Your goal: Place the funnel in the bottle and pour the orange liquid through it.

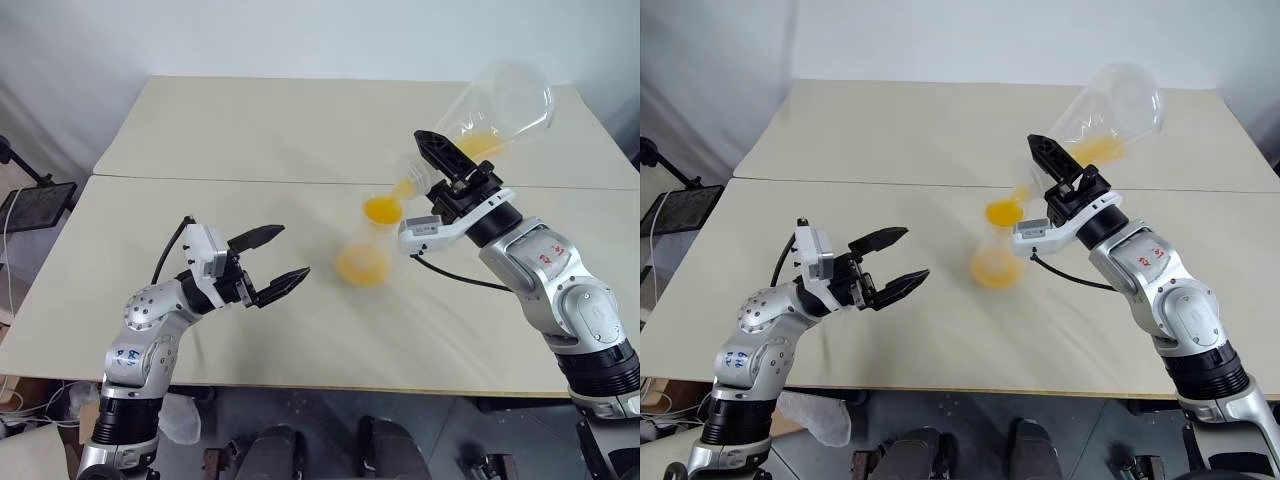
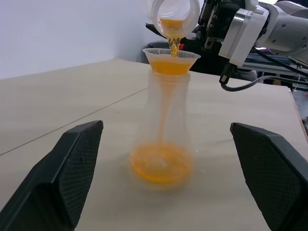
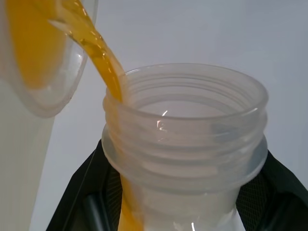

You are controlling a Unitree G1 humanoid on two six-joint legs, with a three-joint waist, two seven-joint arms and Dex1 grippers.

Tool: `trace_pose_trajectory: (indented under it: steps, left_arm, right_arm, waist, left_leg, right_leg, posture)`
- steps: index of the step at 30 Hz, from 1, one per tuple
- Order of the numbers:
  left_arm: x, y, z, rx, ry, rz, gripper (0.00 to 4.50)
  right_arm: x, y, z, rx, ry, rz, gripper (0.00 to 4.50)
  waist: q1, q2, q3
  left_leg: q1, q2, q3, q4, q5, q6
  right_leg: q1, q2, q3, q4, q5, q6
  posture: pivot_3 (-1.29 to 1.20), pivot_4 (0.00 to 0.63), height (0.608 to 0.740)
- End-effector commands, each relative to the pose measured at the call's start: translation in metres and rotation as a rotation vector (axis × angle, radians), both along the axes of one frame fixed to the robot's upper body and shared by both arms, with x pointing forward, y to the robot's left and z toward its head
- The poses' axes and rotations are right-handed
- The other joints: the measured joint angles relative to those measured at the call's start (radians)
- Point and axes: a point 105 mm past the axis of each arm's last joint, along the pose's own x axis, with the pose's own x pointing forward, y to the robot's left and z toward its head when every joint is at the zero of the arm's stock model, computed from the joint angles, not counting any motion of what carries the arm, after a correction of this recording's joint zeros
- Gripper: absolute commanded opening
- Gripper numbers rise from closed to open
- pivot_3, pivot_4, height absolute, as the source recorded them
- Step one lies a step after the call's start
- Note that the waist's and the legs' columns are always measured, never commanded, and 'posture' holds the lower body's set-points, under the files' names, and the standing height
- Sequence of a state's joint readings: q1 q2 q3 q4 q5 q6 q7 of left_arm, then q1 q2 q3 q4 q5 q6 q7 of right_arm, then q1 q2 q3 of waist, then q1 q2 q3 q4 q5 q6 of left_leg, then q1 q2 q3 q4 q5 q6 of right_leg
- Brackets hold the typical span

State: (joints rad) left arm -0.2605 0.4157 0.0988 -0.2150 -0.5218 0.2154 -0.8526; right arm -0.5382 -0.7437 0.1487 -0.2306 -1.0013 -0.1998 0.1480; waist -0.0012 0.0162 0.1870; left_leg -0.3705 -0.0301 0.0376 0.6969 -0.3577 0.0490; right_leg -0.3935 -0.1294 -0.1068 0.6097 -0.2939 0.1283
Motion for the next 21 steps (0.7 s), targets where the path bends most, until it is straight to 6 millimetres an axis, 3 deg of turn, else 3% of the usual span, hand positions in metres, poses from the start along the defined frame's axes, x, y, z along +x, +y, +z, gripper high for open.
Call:
trace_pose_trajectory:
  steps: [1, 21]
  left_arm:
    - [-0.0028, -0.0002, 0.0055, -0.005, -0.034, -0.003, 4.5]
    - [-0.0025, -0.0003, 0.006, -0.007, -0.037, -0.001, 4.5]
  right_arm:
    - [-0.0065, -0.0038, 0.0203, 0.0, -0.083, -0.001, 2.53]
    - [-0.0061, -0.0024, 0.0176, -0.01, -0.087, 0.002, 2.53]
  waist:
    - [0.0, 0.0, 0.0]
    - [0.0, 0.0, 0.0]
  left_leg:
    - [0.0, 0.0, 0.0, 0.0, 0.0, 0.0]
    - [0.0, 0.0, 0.0, 0.0, 0.0, 0.0]
  right_leg:
    - [0.0, 0.0, 0.0, 0.0, 0.0, 0.0]
    - [0.0, 0.0, 0.0, 0.0, 0.0, 0.0]
  posture:
    - [0.0, 0.15, 0.74]
    - [0.0, 0.15, 0.74]
